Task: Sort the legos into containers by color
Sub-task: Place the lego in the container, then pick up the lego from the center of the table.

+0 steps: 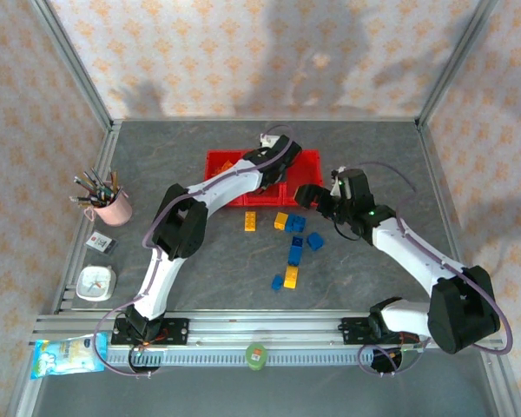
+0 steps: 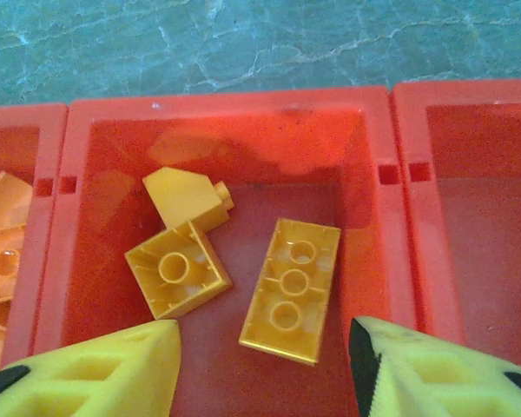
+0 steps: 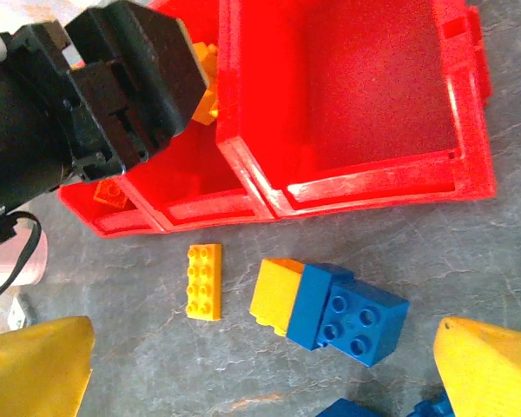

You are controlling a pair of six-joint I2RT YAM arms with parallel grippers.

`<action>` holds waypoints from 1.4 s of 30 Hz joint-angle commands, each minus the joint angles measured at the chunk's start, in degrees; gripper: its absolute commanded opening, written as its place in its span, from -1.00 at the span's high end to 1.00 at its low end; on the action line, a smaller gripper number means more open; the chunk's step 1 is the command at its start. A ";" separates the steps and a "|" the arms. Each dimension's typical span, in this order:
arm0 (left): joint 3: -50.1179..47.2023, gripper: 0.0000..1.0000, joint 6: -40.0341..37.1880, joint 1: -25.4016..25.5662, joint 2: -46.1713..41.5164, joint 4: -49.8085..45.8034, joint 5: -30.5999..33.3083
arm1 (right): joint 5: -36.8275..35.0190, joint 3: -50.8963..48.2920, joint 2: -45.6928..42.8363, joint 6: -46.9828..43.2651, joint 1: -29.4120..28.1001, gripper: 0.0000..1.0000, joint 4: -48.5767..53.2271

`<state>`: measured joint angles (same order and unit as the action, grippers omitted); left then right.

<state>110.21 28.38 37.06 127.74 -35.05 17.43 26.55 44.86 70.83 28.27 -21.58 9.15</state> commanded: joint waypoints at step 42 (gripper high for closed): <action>-55.89 -0.67 8.71 6.61 -28.53 30.82 -2.86 | -12.23 5.78 5.75 15.94 -3.61 -0.99 9.05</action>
<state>51.83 37.08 43.42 97.76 -5.28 10.94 16.40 50.06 75.83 43.09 -24.99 18.83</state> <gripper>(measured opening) 0.836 0.997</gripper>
